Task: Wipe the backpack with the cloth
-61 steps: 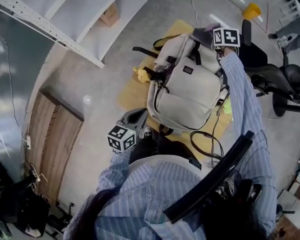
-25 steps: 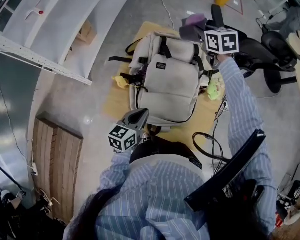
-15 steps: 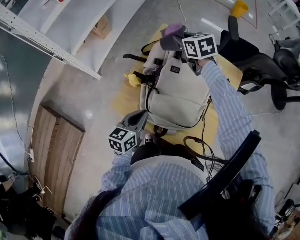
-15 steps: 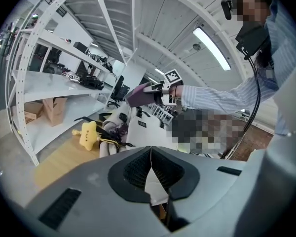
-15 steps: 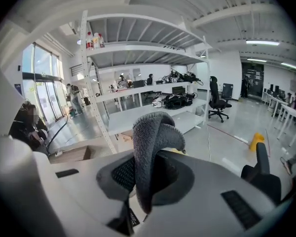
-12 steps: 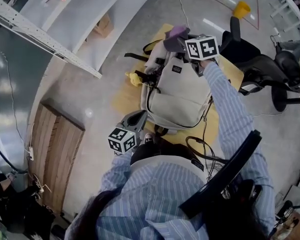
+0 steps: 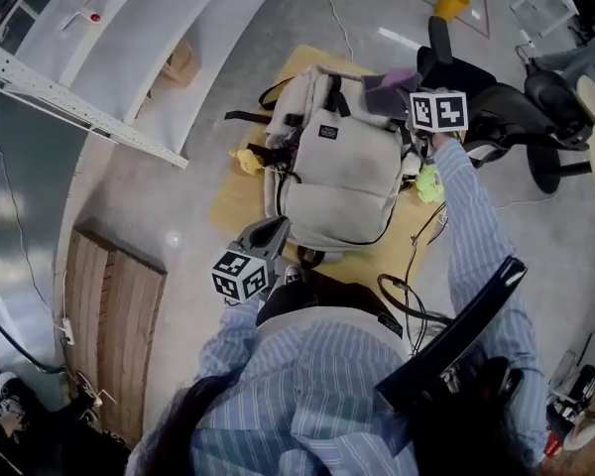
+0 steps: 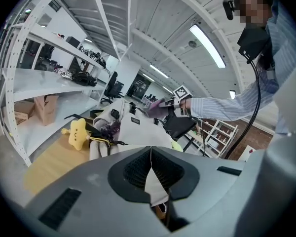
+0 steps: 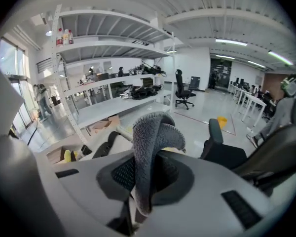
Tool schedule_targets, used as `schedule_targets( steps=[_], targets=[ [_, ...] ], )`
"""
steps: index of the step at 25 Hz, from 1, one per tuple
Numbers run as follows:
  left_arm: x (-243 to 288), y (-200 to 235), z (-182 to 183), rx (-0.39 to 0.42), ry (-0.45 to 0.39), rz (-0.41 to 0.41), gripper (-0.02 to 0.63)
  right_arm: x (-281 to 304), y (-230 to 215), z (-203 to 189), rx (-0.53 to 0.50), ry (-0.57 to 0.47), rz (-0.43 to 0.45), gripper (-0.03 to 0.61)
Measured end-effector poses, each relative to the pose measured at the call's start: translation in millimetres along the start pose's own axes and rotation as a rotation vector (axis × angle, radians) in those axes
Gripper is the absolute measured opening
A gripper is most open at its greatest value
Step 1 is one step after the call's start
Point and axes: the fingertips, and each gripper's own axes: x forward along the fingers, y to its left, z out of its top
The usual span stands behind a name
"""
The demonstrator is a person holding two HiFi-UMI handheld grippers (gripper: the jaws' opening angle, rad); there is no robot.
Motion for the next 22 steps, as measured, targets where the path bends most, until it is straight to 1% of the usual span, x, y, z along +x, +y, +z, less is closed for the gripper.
schedule_targets(
  steps=[4,8,10,12,14,17,20,22],
  targets=[
    [11,-10,-1,0.023,0.025,-0.047,0.006,-38,-55,-42,0.103,0.010,-0.099,0.041],
    [21,-21,-3,0.044,0.047,-0.088,0.006,-72,-97,-86,0.184,0.036,-0.190,0.041],
    [25,-24,-4,0.051,0.053,-0.098,0.006,-83,-109,-102,0.187,0.061,-0.221,0.041],
    [27,-24,-3,0.050,0.052,-0.098,0.006,-91,-114,-106,0.166,0.075,-0.240,0.041],
    [26,-21,1,0.049,0.046,-0.092,0.006,-99,-112,-96,0.151,0.049,-0.234,0.041],
    [23,-16,7,0.052,0.034,-0.073,0.006,-106,-94,-61,0.131,-0.029,-0.179,0.041],
    [18,-11,11,0.045,0.022,-0.050,0.006,-102,-59,-17,0.073,-0.100,-0.106,0.041],
    [15,-11,10,0.040,0.018,-0.040,0.006,-94,-27,13,0.045,-0.150,-0.038,0.041]
  ],
)
